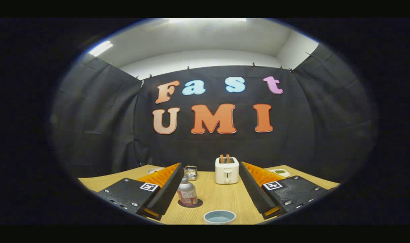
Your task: Take the bottle from table, then pour the juice into the cup, finally place the bottle on the coaster
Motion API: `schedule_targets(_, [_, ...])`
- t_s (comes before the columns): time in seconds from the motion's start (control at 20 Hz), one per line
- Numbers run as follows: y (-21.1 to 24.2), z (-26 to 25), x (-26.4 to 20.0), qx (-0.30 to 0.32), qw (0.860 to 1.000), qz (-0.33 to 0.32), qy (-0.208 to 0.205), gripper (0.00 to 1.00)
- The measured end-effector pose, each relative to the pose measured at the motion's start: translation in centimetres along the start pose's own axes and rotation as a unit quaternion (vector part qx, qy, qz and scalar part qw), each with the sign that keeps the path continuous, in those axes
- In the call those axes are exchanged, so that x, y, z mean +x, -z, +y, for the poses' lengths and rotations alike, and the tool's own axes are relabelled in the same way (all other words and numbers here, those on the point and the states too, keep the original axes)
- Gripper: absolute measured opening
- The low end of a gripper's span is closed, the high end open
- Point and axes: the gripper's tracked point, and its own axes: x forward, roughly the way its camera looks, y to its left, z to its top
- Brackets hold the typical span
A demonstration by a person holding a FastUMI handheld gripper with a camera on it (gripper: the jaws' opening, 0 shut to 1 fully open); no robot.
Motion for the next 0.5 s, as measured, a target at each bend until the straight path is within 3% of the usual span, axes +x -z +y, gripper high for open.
schedule_targets(0.2, [-2.5, -1.3, -2.5, -0.002, 0.999, -0.033, 0.002, 0.97])
schedule_targets(0.5, [-2.5, -3.0, -4.4, 0.005, 0.999, -0.037, 0.004, 0.97])
